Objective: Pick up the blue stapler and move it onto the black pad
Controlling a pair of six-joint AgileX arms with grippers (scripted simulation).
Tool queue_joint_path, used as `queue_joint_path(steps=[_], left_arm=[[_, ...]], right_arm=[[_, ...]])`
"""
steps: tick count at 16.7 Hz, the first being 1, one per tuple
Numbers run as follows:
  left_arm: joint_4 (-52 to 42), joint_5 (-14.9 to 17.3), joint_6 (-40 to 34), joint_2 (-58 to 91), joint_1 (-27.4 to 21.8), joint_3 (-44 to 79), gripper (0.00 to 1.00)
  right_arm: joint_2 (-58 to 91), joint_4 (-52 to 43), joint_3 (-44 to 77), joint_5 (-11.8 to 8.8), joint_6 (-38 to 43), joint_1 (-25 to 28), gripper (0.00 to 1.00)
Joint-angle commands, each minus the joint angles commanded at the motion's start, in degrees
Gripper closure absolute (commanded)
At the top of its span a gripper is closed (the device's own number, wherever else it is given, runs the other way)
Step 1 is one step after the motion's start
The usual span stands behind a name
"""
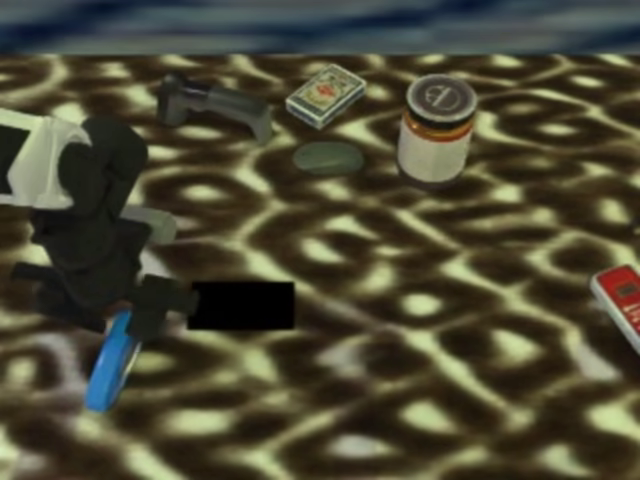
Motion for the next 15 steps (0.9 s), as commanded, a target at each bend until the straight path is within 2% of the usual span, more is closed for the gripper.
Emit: queue_joint_path(steps=[4,15], left_arm=[[0.0,0.0,0.0,0.0,0.0,0.0,0.98],[-0.96,-0.02,0.01,-0.32,0.09,0.76,1.0]], right_arm=[[0.0,0.0,0.0,0.0,0.0,0.0,0.0],[0.0,0.0,0.0,0.0,0.0,0.0,0.0]])
